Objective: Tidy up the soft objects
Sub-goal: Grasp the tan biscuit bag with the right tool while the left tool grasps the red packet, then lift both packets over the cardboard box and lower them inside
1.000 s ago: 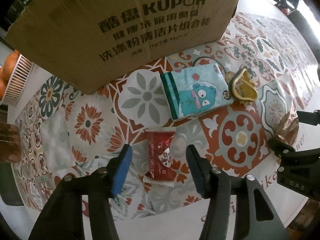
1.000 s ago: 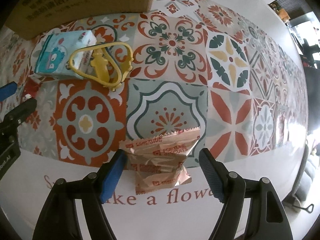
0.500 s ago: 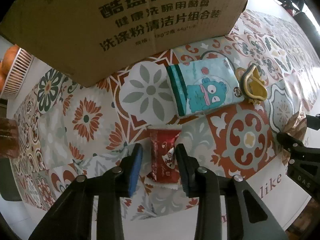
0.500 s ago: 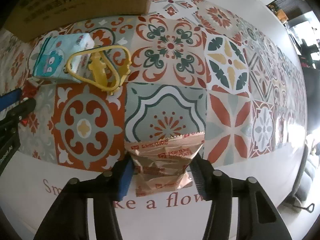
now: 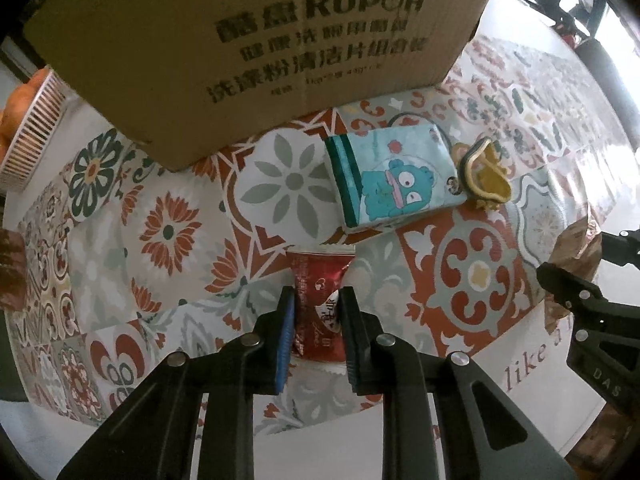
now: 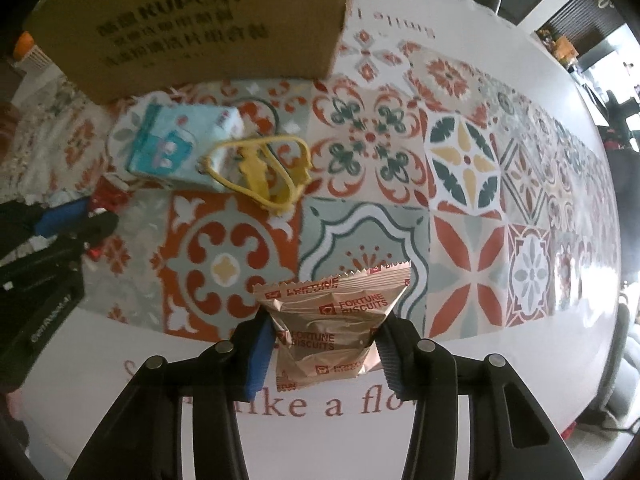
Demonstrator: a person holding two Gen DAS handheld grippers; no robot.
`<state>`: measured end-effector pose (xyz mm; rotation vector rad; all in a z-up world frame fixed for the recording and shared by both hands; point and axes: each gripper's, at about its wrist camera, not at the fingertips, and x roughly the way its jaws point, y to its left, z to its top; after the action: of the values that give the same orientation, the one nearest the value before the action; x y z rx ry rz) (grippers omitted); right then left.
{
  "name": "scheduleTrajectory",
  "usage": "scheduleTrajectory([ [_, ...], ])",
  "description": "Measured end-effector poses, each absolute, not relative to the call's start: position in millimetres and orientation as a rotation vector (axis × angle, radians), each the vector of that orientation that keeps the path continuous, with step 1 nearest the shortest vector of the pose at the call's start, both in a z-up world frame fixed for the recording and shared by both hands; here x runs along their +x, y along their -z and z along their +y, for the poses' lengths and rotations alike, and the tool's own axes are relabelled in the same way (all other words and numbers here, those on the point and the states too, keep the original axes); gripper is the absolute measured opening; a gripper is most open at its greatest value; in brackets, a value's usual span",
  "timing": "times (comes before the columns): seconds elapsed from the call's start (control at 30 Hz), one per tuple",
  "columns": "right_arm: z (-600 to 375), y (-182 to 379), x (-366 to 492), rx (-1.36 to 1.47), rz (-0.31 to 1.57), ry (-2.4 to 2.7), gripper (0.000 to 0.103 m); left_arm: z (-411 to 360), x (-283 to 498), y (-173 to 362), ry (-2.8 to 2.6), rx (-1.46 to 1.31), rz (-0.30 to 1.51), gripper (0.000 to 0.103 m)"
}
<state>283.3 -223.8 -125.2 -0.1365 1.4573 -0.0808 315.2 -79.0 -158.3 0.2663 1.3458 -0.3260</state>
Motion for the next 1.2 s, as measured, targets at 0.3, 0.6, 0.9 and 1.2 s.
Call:
scheduleTrajectory([
  [0.3,-218,103,283,-0.080,1.359,0.044,0.047,-65,291,124,0.332,0.231,1.242,0.022],
  [0.6,-214,68,274,-0.087,1.200,0.025,0.047,-53,281,84,0.339,0.211,1.141,0.022],
  [0.9,-207,37,269,-0.070,1.086,-0.009,0.047,-50,272,55,0.357,0.175,1.059,0.022],
  [1.2,-207,10,269,-0.021,0.983,-0.035,0.047,-43,267,25,0.359,0.155,0.975,0.022],
])
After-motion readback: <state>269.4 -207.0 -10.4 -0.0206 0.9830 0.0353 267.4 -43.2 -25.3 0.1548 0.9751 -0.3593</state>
